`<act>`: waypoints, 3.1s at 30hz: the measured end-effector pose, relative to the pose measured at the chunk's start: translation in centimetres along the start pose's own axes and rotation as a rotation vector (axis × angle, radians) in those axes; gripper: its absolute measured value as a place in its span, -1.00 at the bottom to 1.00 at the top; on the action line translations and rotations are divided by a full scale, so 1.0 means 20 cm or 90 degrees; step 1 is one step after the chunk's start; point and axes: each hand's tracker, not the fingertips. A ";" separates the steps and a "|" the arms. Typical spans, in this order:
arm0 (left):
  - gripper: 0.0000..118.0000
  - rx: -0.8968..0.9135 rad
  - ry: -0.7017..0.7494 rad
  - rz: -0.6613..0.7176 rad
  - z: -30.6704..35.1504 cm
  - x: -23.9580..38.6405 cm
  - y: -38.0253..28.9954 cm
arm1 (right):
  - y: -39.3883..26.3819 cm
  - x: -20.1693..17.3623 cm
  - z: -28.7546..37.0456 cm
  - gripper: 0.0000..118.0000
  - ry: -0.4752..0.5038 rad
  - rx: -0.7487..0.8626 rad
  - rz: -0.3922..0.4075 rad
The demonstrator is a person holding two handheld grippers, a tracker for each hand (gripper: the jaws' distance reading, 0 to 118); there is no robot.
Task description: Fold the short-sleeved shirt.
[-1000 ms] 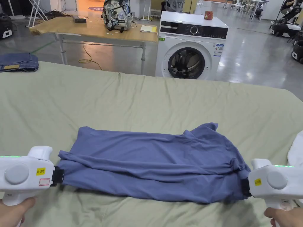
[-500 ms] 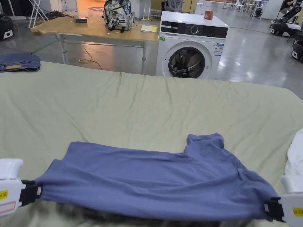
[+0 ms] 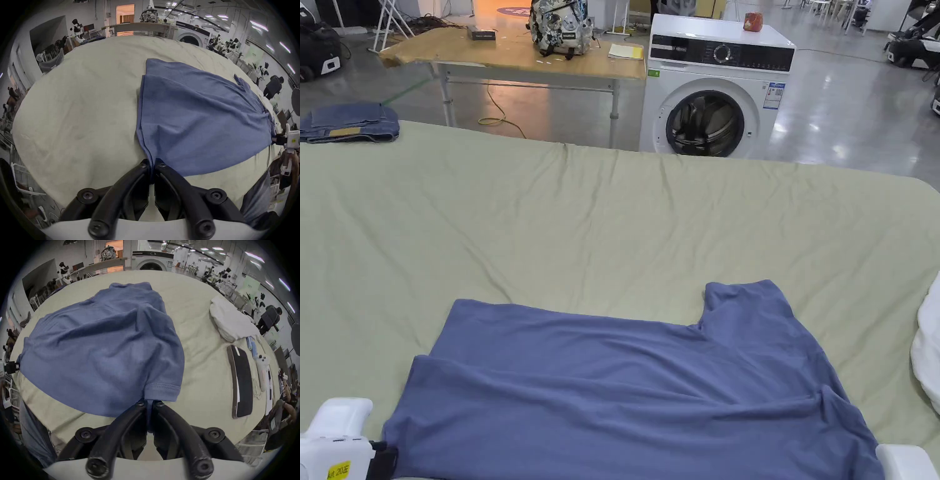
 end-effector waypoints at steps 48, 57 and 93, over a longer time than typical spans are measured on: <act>-0.30 -0.069 -0.060 0.064 -0.57 -0.01 1.34 | 0.48 -0.65 0.10 -1.00 0.062 0.300 -0.015; -0.79 -0.098 0.019 0.003 -0.70 0.06 1.34 | 0.45 -0.56 0.02 -1.00 0.042 0.265 -0.036; -1.00 0.085 -0.076 0.001 -0.25 0.15 0.97 | 1.34 -0.10 -0.61 -0.13 0.025 -0.068 -0.103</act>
